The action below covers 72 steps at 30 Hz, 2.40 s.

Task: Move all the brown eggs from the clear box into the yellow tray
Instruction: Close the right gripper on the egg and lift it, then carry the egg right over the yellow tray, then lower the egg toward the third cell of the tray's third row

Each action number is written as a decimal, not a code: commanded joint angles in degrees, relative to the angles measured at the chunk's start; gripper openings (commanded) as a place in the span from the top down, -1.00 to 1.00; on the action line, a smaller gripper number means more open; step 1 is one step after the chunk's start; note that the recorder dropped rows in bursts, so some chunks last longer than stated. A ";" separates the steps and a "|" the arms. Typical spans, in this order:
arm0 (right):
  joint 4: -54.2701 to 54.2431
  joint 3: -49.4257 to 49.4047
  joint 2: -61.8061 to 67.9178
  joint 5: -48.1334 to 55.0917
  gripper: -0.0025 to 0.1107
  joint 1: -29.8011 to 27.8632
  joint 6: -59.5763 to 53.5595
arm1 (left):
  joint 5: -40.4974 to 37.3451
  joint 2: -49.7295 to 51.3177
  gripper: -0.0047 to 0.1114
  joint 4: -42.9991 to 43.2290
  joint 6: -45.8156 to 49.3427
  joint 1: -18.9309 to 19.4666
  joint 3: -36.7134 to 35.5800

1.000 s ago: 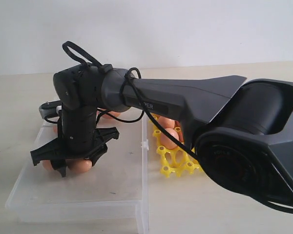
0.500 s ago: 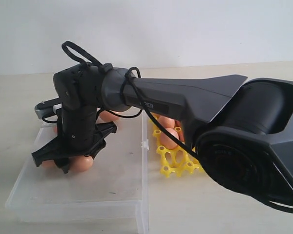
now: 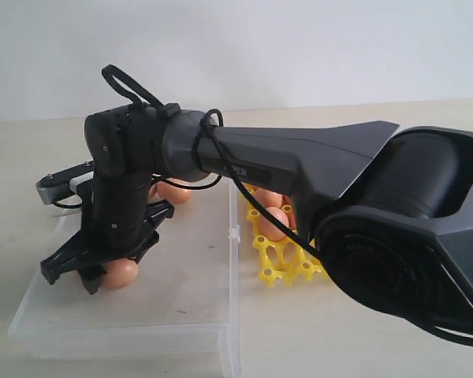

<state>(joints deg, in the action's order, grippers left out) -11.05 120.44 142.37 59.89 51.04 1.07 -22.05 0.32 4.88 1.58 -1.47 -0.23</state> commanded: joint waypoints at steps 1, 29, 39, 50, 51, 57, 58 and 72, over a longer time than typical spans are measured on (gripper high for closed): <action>-3.45 -0.16 -2.17 -2.44 0.96 0.56 -2.69 | 0.35 -0.32 0.92 -0.31 -0.20 -0.30 0.23; -25.60 -86.40 -57.84 -90.11 0.96 -10.30 -19.29 | 0.35 -0.32 0.92 -0.31 -0.08 -0.30 0.23; -21.29 -91.47 -52.57 -94.31 0.96 -19.02 -18.86 | 0.35 -0.32 0.92 -0.31 -0.08 -0.30 0.23; -12.67 -91.47 -43.72 -98.42 0.96 -21.24 -12.70 | 0.35 -0.32 0.92 -0.31 -0.07 -0.30 0.23; -12.29 -91.47 -43.06 -99.43 0.96 -21.24 -11.58 | 0.35 -0.32 0.92 -0.31 -0.07 -0.30 0.23; -12.29 -91.47 -42.38 -102.86 0.96 -21.24 -11.03 | 0.35 -0.32 0.92 -0.31 -0.18 -0.30 0.23; -12.29 -91.47 -42.38 -103.14 0.96 -21.54 -11.03 | 0.35 -0.32 0.92 -0.31 -0.18 -0.30 0.23; -9.49 -91.47 -41.33 -103.29 0.96 -25.25 -9.38 | 0.35 -0.32 0.92 -0.31 -0.18 -0.30 0.23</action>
<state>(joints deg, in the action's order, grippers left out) -21.54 29.16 100.20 -42.04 26.57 -8.69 -22.05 0.32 4.88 1.58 -1.47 -0.23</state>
